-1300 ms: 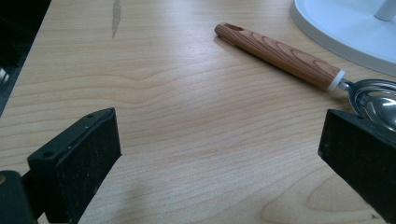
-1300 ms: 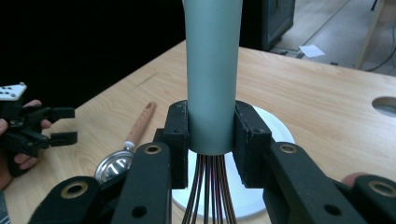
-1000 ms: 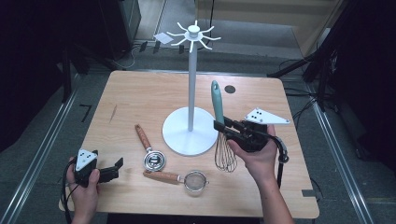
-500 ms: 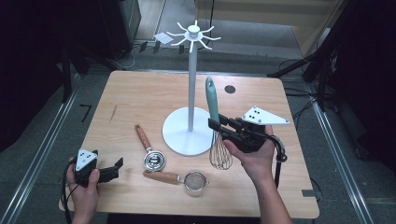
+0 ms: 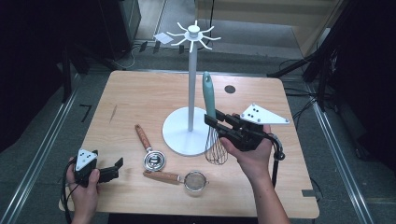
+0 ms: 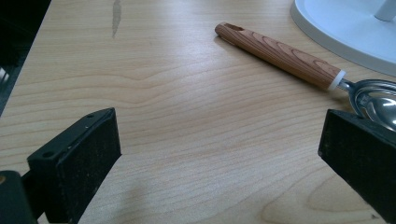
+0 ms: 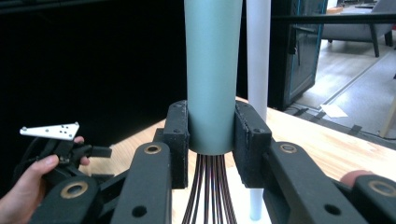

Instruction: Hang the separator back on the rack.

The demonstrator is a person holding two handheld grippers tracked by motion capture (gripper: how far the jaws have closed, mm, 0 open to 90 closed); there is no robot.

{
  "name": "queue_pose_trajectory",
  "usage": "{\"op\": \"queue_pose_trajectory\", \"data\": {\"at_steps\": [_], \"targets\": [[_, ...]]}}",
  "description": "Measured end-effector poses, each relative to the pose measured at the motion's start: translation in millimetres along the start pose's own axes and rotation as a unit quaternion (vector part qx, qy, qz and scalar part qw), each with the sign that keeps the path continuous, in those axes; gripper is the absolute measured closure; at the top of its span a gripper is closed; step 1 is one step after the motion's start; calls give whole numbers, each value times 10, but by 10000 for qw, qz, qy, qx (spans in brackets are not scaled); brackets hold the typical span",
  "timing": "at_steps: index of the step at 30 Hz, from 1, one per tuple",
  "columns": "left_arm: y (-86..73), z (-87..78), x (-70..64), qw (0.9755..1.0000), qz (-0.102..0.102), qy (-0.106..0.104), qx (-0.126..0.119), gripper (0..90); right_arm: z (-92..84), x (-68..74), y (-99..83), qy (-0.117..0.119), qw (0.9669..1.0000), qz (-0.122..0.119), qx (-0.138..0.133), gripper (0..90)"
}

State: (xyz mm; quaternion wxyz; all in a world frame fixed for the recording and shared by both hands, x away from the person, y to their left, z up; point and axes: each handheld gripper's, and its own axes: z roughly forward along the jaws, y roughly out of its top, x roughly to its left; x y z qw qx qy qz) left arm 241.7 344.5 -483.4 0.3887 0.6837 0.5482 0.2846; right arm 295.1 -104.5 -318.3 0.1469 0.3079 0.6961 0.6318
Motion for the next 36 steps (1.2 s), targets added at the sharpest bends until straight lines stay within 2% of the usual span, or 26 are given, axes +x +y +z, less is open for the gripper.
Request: {"op": "queue_pose_trajectory", "data": {"at_steps": [8,19,30,36], "targets": [[-2,-1,-2,10000,-10,-9,-37,0,17,59,92,57,9997,-83,-206,712],[-4,-11,0,10000,0,8,-54,0,103,138,232,87,9992,-195,-333,712],[-10,-23,0,9999,-13,6,-163,0,98,56,285,11,9985,-158,-515,712],[-11,-25,-6,9998,20,62,-173,0,175,175,314,57,9983,-306,-486,712]]}}
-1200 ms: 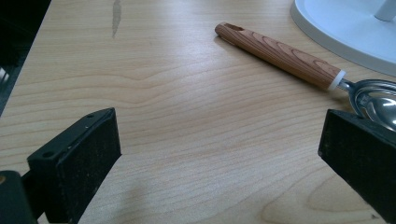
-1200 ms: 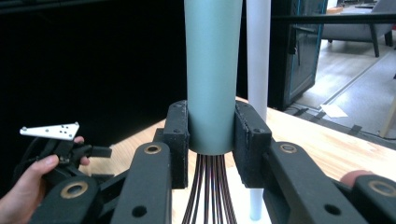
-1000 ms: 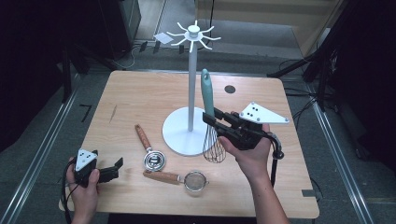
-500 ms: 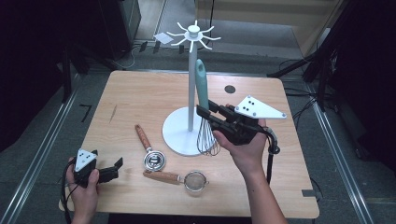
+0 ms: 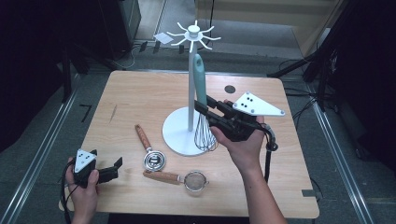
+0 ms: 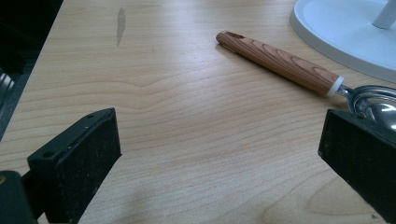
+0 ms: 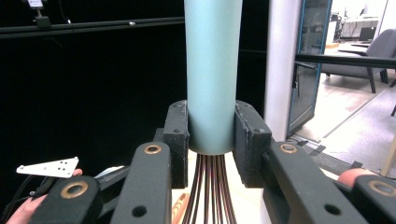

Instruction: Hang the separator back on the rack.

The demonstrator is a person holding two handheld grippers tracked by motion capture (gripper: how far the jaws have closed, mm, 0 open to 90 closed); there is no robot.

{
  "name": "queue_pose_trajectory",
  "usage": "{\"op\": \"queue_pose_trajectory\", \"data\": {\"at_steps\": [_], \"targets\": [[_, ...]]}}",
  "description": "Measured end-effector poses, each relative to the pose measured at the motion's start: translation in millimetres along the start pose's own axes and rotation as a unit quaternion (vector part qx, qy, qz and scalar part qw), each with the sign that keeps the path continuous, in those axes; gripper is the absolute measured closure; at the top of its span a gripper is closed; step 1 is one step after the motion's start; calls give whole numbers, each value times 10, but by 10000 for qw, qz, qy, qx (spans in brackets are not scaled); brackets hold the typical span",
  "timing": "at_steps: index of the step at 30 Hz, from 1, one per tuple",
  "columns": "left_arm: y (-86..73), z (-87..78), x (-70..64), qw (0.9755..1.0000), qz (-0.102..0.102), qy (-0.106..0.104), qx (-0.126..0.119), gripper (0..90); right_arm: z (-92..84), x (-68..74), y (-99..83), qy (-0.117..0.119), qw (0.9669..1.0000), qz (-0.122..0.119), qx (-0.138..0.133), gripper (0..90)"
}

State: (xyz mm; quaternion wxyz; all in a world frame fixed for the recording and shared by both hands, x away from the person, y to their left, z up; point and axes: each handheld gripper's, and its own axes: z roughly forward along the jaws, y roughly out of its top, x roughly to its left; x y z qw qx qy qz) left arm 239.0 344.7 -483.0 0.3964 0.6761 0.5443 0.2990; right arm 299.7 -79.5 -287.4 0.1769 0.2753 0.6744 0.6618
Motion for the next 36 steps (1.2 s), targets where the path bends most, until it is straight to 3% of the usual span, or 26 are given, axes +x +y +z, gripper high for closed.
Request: {"op": "queue_pose_trajectory", "data": {"at_steps": [10,14,28,36], "targets": [[-3,-4,-1,10000,-41,40,-16,0,120,110,98,-424,9990,-103,65,712],[-2,-4,1,10000,-47,38,-7,0,166,135,109,-704,9973,-171,91,712],[-2,0,-6,10000,-55,77,-9,0,238,152,120,-1178,9926,-200,219,712],[-1,-2,3,10000,-67,46,-2,0,257,135,82,-1119,9937,-57,74,678]]}}
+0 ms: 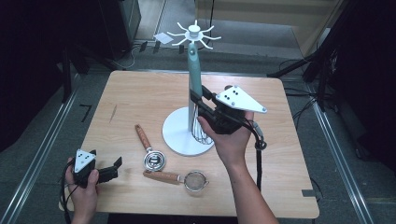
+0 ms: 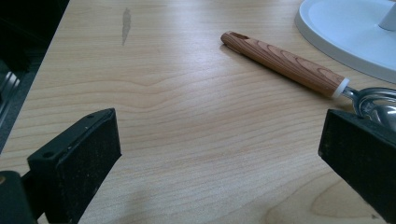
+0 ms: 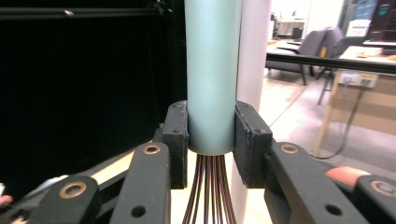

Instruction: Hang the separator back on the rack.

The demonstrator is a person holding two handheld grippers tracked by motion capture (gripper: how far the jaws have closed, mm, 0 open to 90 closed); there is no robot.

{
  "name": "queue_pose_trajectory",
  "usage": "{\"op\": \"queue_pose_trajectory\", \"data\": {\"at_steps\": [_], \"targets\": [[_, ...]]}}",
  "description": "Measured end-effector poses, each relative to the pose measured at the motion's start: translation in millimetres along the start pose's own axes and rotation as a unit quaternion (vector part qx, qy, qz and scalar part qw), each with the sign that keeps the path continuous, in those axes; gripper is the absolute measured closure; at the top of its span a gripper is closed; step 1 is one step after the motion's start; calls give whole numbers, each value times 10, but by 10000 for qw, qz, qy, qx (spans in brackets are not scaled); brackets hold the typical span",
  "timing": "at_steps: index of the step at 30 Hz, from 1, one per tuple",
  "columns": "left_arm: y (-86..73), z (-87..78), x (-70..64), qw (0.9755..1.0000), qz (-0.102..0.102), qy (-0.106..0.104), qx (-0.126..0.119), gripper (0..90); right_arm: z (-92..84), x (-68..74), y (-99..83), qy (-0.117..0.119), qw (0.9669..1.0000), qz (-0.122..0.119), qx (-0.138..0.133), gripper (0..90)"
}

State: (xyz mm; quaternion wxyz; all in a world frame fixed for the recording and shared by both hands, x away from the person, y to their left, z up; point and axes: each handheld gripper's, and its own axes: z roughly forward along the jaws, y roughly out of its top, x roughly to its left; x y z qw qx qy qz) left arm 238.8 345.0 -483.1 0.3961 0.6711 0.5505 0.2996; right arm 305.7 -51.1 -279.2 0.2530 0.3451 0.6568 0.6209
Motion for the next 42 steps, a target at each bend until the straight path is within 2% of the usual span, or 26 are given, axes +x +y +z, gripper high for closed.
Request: {"op": "queue_pose_trajectory", "data": {"at_steps": [2,4,5,6,8,9,10,12,14,16,18,28,42], "targets": [[0,1,-1,10000,-5,-2,-6,0,-3,-21,-7,111,9999,48,-92,603],[0,2,-1,10000,0,0,-6,0,-13,-34,-8,136,9998,22,-126,607],[0,1,-3,10000,1,10,1,0,-30,-47,-8,165,9997,-5,-179,662],[1,0,-1,10000,6,-7,7,0,-30,-47,-8,165,9997,-5,-179,662],[-1,3,-4,10000,9,14,-14,0,-44,-68,-4,223,9994,36,-254,727],[-1,4,-5,10000,2,14,-19,0,-53,-83,-2,240,9993,84,-264,774],[-1,4,-6,10000,3,15,-21,0,-59,-127,3,260,9988,166,-386,877],[-1,4,-6,10000,5,15,-20,0,-58,-157,5,240,9987,148,-430,900],[-1,4,-6,10000,5,16,-21,0,-49,-200,9,194,9982,192,-538,900],[-1,4,-7,10000,6,17,-16,0,-24,-241,0,151,9968,-11,-788,900],[-1,5,-6,10000,5,14,-20,0,5,-275,10,3,9951,-153,-975,900],[0,4,-7,10000,21,14,-1,0,73,-312,144,-285,9937,-252,-1050,900],[1,4,-7,10000,21,9,4,0,139,-406,386,-457,9907,-253,-1256,900]]}}
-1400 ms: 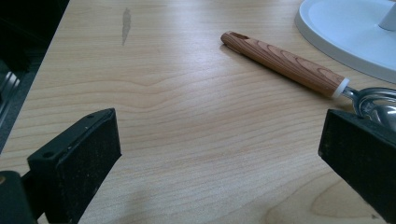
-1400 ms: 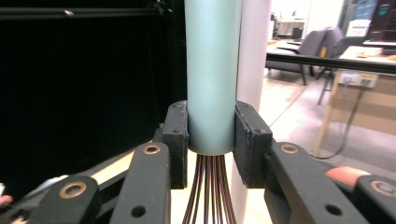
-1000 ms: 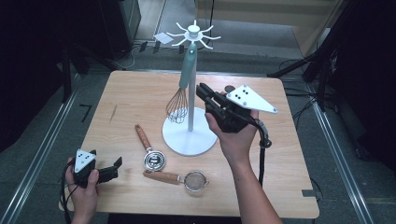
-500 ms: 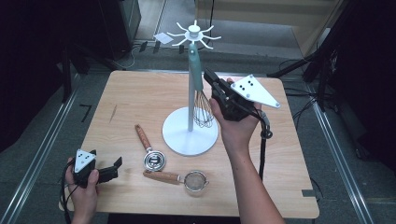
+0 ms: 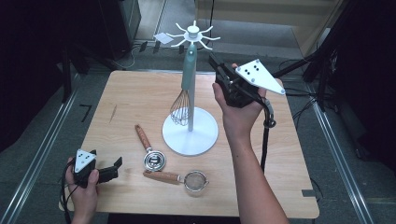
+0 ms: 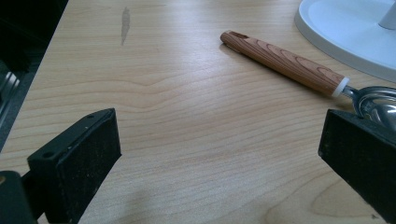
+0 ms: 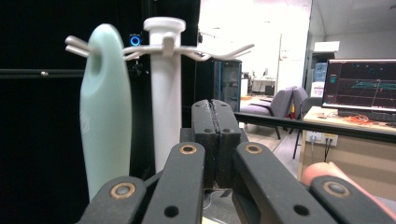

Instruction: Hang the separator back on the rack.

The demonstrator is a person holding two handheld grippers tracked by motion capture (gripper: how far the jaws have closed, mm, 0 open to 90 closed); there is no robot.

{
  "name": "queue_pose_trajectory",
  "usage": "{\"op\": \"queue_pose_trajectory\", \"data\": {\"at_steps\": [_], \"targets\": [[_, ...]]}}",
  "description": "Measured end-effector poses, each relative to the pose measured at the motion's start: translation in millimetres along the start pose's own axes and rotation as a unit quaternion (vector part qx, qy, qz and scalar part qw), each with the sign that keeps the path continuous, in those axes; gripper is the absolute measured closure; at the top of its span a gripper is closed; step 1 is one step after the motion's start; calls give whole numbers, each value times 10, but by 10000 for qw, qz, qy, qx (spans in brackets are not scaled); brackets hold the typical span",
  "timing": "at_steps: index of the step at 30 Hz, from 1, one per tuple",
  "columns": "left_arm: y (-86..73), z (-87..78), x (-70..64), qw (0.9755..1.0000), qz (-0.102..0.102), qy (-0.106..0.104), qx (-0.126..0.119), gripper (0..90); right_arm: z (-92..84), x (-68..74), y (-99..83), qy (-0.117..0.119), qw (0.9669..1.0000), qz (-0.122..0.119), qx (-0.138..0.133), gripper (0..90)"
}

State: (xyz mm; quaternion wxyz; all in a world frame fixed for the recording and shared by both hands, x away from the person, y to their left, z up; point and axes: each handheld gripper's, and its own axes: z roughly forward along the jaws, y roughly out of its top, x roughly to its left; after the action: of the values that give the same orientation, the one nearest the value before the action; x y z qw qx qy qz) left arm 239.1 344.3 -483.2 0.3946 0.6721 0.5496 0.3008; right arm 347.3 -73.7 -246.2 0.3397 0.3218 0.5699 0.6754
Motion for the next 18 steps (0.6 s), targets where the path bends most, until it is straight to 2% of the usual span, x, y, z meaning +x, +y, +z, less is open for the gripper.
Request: {"op": "queue_pose_trajectory", "data": {"at_steps": [13,18], "targets": [[1,-1,-2,10000,26,10,17,0,-21,-26,155,-40,9998,81,-202,900],[1,-1,-2,10000,24,7,15,0,-43,13,173,144,9995,27,-267,900]]}}
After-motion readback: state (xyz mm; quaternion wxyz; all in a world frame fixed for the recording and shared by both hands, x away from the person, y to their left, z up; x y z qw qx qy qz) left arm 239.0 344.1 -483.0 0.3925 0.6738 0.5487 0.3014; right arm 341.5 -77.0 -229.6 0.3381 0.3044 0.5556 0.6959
